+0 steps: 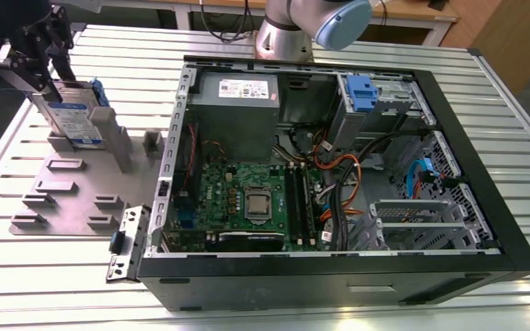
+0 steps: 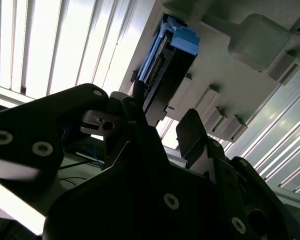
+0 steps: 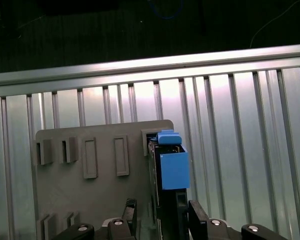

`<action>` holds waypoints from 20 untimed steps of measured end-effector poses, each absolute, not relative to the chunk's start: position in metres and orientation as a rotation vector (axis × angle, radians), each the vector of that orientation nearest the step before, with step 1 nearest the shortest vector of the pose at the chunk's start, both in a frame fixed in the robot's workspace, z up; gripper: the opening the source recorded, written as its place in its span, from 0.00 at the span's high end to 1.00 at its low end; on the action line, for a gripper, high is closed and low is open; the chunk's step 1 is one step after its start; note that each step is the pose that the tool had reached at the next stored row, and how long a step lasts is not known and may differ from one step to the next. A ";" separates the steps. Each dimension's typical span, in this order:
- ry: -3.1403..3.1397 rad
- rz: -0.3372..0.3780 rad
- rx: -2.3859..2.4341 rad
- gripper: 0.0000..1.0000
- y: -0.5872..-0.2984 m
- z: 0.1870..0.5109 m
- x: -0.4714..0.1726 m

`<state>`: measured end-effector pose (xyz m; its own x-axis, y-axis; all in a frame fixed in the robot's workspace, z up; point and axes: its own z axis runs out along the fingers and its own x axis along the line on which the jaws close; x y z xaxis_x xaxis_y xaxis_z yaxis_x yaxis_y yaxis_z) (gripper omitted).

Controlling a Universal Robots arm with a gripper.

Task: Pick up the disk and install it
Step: 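Pick up the disk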

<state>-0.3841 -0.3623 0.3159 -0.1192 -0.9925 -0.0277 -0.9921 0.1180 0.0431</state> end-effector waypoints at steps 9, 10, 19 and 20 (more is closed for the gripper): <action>-2.343 -0.079 2.080 0.47 -0.362 0.314 -0.384; -2.343 -0.079 2.080 0.47 -0.362 0.313 -0.384; -2.343 -0.080 2.080 0.47 -0.362 0.286 -0.384; -2.343 -0.080 2.080 0.47 -0.362 0.286 -0.384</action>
<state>-0.3841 -0.3623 0.2860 -0.1193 -0.9925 -0.0279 -0.9921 0.1180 0.0432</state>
